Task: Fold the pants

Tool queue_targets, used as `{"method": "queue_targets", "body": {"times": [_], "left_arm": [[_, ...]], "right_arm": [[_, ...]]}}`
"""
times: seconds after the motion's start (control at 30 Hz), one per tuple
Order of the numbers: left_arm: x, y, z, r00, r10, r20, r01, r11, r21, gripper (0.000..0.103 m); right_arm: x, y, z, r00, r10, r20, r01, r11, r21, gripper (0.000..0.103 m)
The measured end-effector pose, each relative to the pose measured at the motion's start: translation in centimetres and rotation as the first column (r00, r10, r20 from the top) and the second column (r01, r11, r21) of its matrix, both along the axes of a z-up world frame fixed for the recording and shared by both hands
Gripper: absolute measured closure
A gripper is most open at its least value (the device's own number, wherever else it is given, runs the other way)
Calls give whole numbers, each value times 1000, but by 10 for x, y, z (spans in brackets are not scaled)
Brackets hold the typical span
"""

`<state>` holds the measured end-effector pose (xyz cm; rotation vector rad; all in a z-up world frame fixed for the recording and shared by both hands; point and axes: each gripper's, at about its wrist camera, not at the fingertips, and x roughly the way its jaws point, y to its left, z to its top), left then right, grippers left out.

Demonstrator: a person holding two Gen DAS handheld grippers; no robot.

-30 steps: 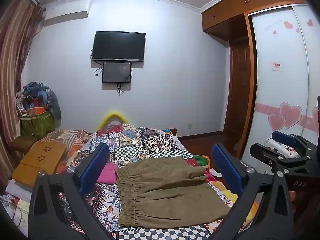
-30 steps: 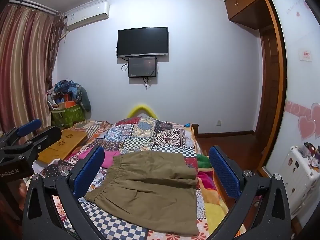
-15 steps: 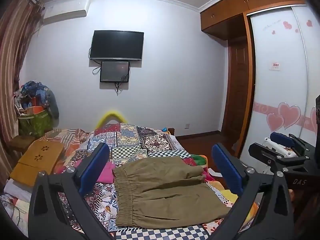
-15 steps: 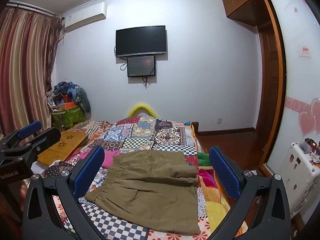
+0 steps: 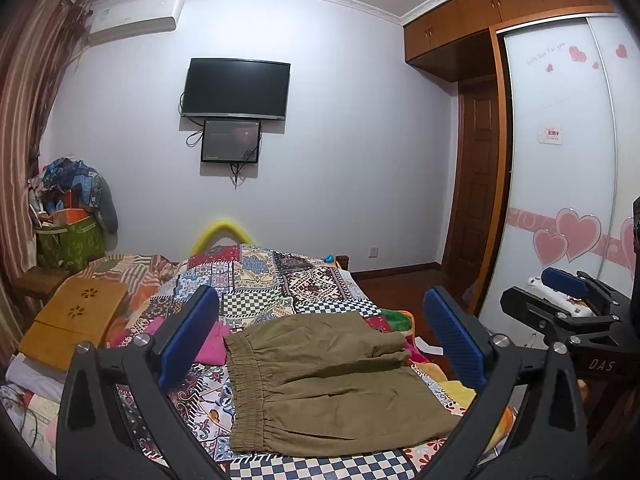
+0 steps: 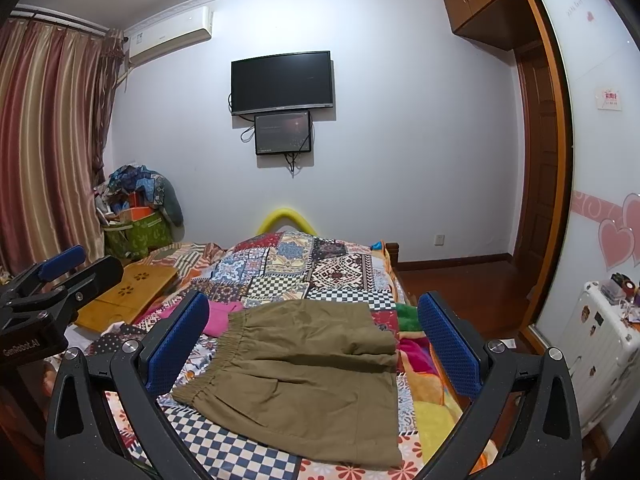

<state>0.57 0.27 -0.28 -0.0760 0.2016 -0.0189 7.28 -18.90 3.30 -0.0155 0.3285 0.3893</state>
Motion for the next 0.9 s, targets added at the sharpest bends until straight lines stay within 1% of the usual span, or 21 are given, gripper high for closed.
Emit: {"method": "queue_targets", "body": {"times": [0.9], "left_arm": [[2,-1,-1,1000,-10,-12,10,1000,-4,0]], "right_arm": [[0,3,0,1000,5,-10,-5,1000,7,0]]}}
